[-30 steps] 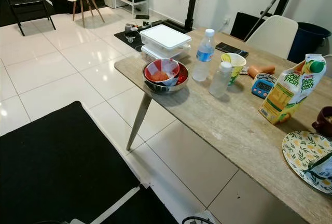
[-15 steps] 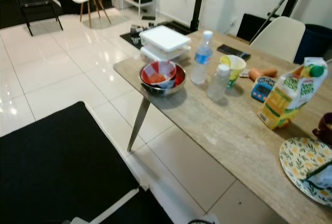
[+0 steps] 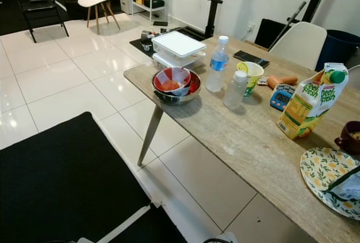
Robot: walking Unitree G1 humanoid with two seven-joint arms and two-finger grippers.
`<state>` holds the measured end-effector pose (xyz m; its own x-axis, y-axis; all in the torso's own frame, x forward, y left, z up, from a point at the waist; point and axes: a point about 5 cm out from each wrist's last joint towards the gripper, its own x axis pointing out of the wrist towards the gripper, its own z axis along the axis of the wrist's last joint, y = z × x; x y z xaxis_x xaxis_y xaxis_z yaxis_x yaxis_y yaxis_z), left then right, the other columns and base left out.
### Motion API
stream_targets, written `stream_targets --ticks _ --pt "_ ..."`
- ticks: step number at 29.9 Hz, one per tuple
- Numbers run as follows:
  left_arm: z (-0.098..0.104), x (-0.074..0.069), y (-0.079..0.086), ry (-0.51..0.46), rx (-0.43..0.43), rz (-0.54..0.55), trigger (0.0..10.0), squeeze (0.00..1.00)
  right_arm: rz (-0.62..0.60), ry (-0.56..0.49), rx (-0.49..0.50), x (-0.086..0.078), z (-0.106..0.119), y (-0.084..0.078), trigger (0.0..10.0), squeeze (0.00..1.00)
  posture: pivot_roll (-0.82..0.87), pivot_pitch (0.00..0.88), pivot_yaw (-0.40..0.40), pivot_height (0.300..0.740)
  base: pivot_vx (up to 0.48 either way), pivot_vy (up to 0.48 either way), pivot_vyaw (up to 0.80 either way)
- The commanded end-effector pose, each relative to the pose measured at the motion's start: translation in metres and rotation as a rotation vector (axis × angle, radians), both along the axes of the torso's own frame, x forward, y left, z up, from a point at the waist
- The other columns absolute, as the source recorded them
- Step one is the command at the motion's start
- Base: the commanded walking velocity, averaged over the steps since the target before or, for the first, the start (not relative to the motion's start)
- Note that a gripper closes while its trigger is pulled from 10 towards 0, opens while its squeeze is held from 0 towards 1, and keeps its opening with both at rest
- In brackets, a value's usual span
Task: Restocking fridge
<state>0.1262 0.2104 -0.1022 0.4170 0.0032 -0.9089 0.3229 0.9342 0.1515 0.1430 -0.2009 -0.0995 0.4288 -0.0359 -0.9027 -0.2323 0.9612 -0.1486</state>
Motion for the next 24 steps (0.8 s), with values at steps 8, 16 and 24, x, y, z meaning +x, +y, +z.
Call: stream_targets --ticks 8,16,24 --pt "-0.0018 -0.0057 0.0008 0.025 0.005 -0.011 10.0 0.0 0.01 0.051 0.0 -0.0123 -0.0046 0.0007 10.0 0.0 0.01 0.078 -0.011 0.74 0.0 0.0 0.0" --pt "-0.0027 -0.0082 -0.0003 0.031 0.001 -0.005 10.0 0.0 0.011 0.055 0.006 -0.0131 -0.0053 0.0036 10.0 0.0 0.01 0.082 -0.008 0.74 0.0 0.0 0.0" --pt "-0.0033 -0.0093 -0.0014 0.033 -0.001 -0.003 10.0 0.0 0.01 0.056 0.005 -0.0136 -0.0054 0.0034 10.0 0.0 0.01 0.084 -0.01 0.74 0.0 0.0 0.0"
